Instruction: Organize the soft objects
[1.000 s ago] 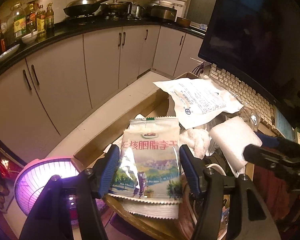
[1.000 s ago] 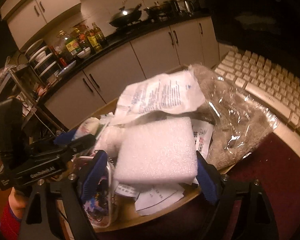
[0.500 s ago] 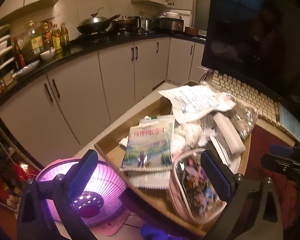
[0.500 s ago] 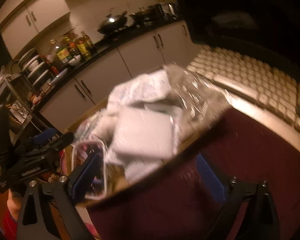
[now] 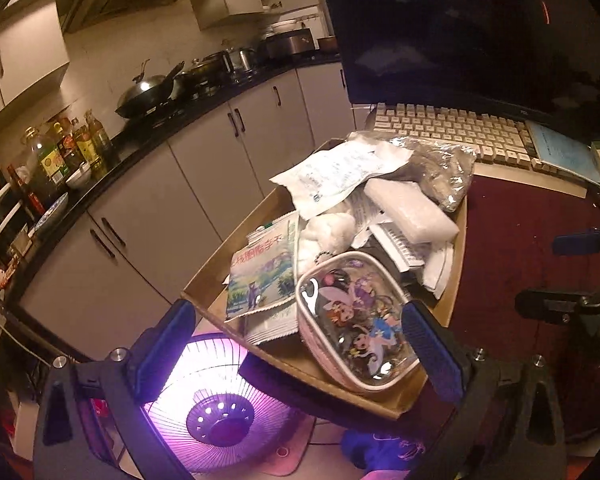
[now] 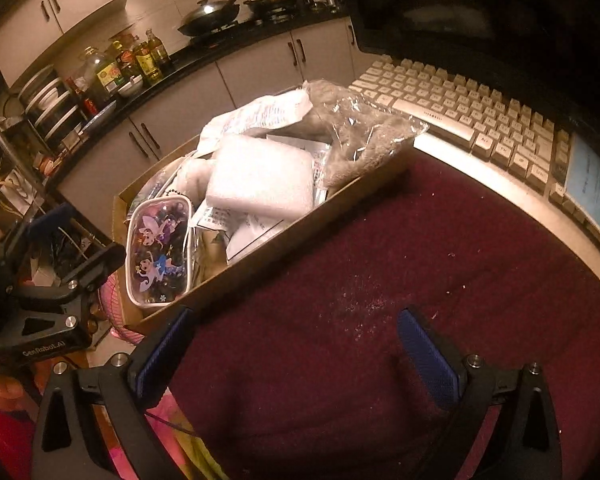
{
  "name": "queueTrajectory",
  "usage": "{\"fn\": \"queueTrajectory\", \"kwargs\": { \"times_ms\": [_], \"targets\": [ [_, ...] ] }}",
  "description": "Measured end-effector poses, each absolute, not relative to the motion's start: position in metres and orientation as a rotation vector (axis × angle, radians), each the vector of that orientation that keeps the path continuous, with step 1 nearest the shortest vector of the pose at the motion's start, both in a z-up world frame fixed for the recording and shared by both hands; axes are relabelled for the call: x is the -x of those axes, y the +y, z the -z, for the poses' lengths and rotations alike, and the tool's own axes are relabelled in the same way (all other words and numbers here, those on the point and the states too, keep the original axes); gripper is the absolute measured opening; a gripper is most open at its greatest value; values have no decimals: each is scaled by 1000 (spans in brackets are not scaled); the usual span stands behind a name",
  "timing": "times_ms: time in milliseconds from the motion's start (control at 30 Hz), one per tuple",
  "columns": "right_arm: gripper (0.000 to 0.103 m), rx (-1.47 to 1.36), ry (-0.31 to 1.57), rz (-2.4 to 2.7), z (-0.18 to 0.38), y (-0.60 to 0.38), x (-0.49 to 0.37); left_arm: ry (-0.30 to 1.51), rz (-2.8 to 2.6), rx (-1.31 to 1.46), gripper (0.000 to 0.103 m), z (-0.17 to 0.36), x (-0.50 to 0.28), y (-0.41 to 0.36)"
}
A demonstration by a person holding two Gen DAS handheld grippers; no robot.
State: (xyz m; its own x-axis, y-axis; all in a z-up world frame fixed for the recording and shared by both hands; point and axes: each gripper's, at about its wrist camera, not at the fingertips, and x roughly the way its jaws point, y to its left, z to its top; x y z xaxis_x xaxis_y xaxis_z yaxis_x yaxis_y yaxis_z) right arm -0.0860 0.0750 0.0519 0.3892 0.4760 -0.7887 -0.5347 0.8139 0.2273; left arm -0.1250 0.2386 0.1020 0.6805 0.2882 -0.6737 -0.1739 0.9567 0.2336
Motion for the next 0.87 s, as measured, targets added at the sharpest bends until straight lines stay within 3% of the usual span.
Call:
{"fn": "queueTrajectory", "kwargs": {
  "times_ms": [867],
  "targets": [
    [102,15,951,-607,-62,66,88,743,-237,-66,103,-110,129,234]
  ]
}}
